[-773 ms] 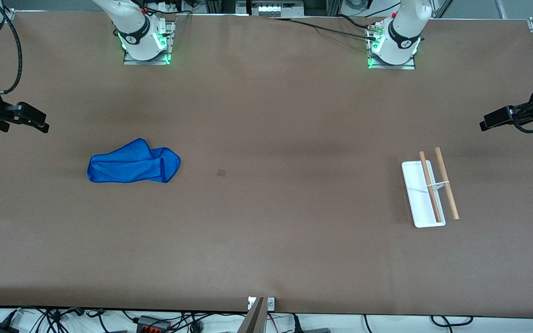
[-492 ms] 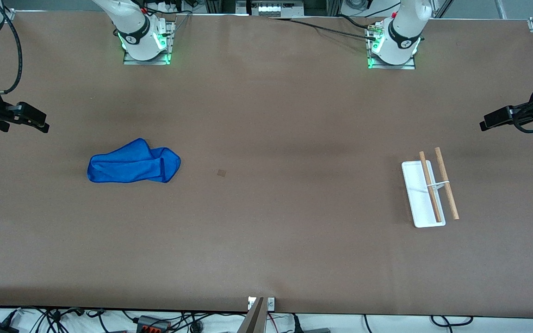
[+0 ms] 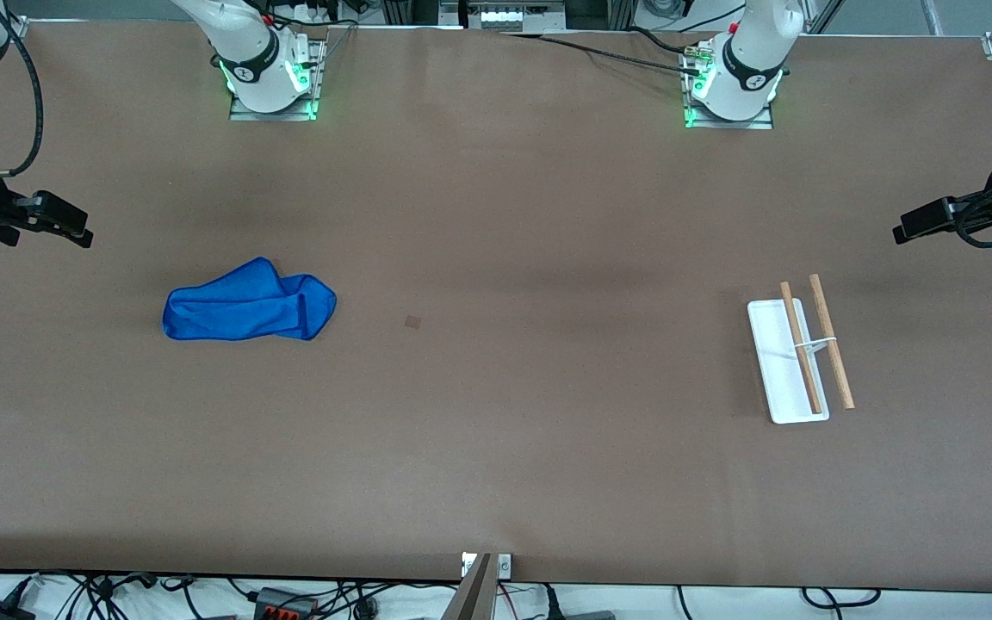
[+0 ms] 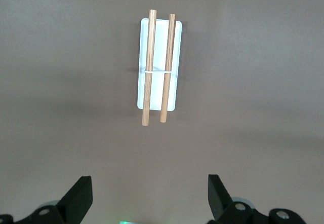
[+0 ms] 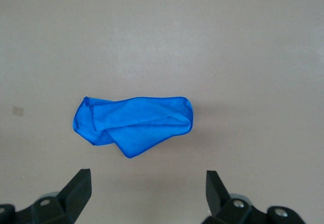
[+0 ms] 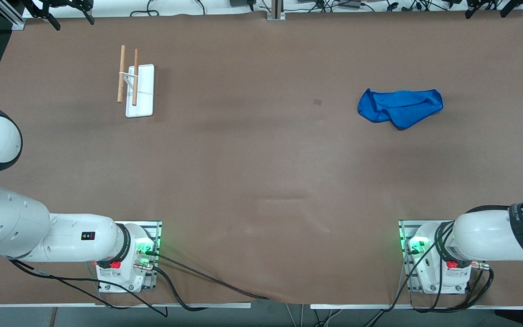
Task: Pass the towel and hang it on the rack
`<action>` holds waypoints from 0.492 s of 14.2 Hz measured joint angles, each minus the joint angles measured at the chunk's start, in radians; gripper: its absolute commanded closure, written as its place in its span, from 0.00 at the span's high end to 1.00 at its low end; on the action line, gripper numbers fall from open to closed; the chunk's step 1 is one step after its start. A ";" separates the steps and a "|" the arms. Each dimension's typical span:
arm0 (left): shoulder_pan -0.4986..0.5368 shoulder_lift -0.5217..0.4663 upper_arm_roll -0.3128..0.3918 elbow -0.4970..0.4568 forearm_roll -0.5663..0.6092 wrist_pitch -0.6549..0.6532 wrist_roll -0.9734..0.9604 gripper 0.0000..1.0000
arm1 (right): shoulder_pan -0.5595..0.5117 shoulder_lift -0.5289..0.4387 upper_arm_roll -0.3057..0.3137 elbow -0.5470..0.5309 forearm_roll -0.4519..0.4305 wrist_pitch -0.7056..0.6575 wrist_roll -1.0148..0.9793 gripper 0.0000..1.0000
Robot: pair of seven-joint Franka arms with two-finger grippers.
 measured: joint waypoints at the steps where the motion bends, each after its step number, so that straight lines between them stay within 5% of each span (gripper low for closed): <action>1: 0.000 0.000 0.000 0.000 0.000 0.000 0.000 1.00 | 0.002 0.012 0.002 -0.001 0.000 0.000 0.000 1.00; 7: 0.000 0.000 0.000 0.001 0.000 0.000 0.000 1.00 | 0.080 0.143 0.015 -0.006 0.003 0.013 0.000 1.00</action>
